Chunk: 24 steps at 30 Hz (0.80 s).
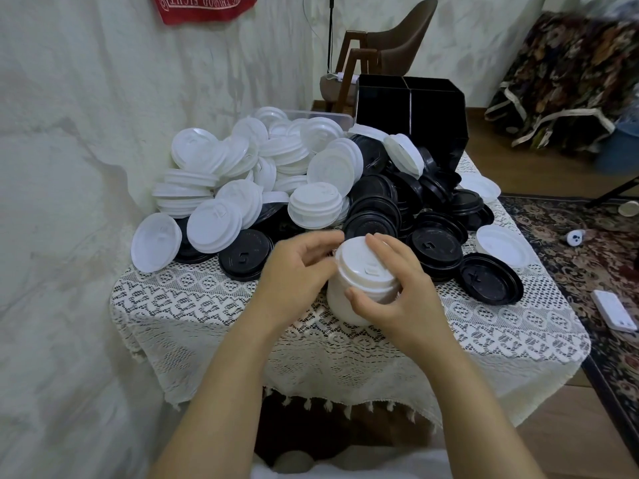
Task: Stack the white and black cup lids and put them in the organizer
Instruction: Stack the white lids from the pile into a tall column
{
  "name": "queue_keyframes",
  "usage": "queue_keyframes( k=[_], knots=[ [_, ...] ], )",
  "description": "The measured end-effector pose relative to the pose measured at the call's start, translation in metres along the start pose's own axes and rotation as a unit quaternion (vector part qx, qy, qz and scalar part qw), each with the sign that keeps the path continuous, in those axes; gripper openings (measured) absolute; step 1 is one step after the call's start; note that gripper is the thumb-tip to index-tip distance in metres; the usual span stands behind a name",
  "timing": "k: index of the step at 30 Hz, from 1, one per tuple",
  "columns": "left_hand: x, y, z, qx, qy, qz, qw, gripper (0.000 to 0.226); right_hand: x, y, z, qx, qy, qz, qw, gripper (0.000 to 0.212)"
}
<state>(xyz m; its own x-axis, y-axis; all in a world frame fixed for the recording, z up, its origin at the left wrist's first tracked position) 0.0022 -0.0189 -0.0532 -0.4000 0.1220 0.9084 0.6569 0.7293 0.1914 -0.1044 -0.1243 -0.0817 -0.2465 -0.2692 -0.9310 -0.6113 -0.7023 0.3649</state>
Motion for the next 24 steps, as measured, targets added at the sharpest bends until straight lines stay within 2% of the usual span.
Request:
queue_keyframes(
  k=[2, 4, 8, 13, 17, 20, 24],
  knots=[
    [0.004, 0.017, -0.007, 0.073, -0.040, -0.084, 0.993, 0.032, 0.000, 0.000, 0.000, 0.000, 0.001, 0.006, 1.000, 0.070],
    [0.006, 0.028, -0.015, 0.109, -0.075, -0.189, 0.973, 0.031, 0.000, 0.000, 0.000, -0.003, -0.002, 0.003, 1.000, 0.070],
    [-0.007, 0.030, -0.032, 0.071, -0.095, -0.331, 0.936, 0.038, 0.000, 0.001, 0.000, -0.002, 0.002, 0.009, 1.000, 0.070],
    [-0.023, 0.020, -0.052, -0.011, -0.079, -0.352, 0.933, 0.057, 0.001, 0.000, 0.000, -0.001, 0.010, 0.006, 1.000, 0.069],
    [-0.032, 0.005, -0.055, -0.082, -0.073, -0.399, 0.911, 0.055, 0.000, -0.002, -0.001, -0.002, 0.012, 0.006, 1.000, 0.071],
    [-0.029, 0.003, -0.054, -0.069, -0.094, -0.417, 0.902, 0.045, -0.001, -0.002, 0.000, -0.002, 0.009, 0.001, 1.000, 0.074],
    [-0.029, 0.005, -0.054, -0.057, -0.077, -0.407, 0.909, 0.033, -0.003, -0.002, 0.001, 0.002, 0.010, 0.009, 1.000, 0.074]
  ],
)
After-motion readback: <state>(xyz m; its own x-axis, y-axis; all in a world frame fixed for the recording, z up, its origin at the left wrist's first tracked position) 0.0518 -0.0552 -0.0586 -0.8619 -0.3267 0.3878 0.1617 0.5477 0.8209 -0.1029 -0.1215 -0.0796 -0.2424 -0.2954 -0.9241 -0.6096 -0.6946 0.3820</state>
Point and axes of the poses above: each hand's wrist, its own z-axis away from the middle knuckle, its own y-axis out of the back of the hand, x = y × z, the point moved 8 cm from there along -z, towards the middle knuckle, and after that the axes turned 15 degrees about -y, right-handed, at the moved point
